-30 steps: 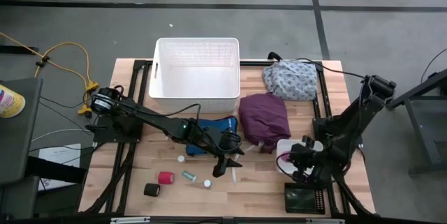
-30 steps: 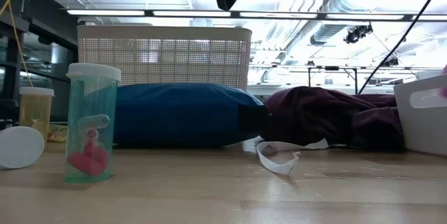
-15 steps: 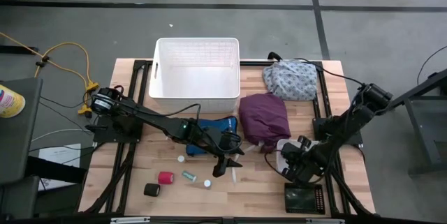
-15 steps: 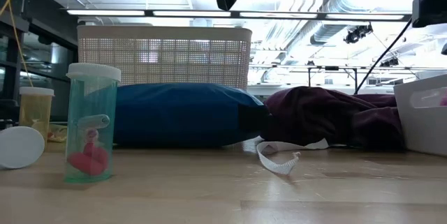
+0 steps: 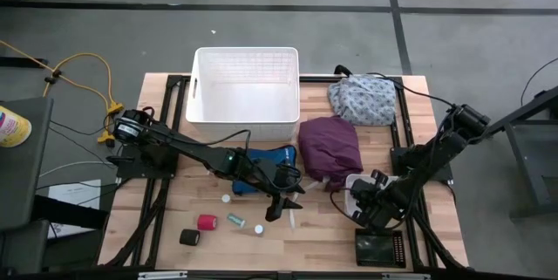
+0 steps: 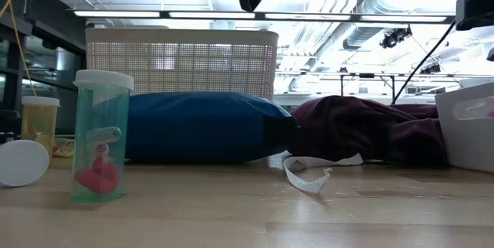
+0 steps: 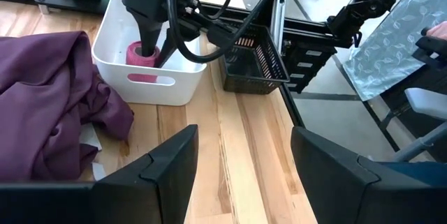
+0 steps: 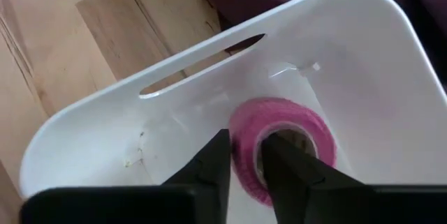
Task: Pick & Place Medicine items
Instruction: Put the pink bandage into the white bin, then put the red bandage into the white bin
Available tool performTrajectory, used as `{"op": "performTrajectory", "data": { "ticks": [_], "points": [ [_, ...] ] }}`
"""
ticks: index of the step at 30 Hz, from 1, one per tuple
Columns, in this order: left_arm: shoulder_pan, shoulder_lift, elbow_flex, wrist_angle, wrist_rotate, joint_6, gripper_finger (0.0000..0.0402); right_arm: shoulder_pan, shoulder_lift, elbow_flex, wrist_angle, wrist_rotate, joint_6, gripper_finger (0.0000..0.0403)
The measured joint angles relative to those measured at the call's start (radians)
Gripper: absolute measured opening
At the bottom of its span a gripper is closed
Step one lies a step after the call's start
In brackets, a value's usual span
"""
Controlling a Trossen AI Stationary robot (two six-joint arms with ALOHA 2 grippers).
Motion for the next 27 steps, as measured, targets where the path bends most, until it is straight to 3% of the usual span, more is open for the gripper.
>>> {"op": "performTrajectory", "data": {
  "ticks": [7, 27],
  "points": [
    [0.0, 0.0, 0.0, 0.0, 0.0, 0.0, 0.0221, 0.0, -0.002, 0.0, 0.0, -0.03, -0.023, 0.0111],
    [0.0, 0.0, 0.0, 0.0, 0.0, 0.0, 0.0221, -0.002, -0.22, 0.011, -0.005, 0.034, -0.032, 0.0103]
  ]
}}
